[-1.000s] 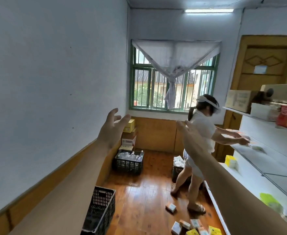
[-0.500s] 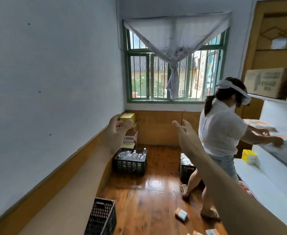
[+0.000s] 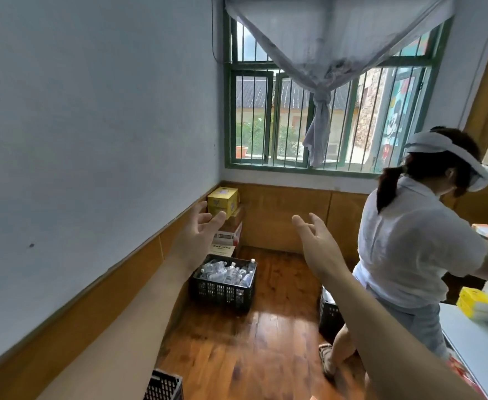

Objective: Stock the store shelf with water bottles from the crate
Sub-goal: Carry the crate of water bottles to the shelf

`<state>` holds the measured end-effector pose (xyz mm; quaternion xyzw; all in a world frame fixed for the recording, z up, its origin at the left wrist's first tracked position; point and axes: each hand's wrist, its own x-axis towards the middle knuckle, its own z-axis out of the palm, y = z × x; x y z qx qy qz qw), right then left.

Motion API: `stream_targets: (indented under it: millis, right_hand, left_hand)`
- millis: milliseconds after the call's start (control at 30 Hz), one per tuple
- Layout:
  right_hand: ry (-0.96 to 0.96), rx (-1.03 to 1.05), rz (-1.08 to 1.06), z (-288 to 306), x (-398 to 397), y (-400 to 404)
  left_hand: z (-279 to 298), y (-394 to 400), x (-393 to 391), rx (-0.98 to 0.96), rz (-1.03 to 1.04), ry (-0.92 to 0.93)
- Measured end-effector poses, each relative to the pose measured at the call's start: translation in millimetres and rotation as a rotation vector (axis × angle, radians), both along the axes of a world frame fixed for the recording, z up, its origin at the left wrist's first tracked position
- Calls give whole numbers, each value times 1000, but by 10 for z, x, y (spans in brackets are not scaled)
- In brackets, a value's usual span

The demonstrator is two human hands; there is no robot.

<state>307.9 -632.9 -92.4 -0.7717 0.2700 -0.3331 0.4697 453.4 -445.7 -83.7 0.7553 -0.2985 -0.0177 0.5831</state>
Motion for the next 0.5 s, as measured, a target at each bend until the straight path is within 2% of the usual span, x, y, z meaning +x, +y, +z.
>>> stream_targets:
  millis: [500]
  right_hand:
    - [107,30,2,-534,3132,-1448]
  left_hand:
    - [-420,-1449,3198,72,-10,49]
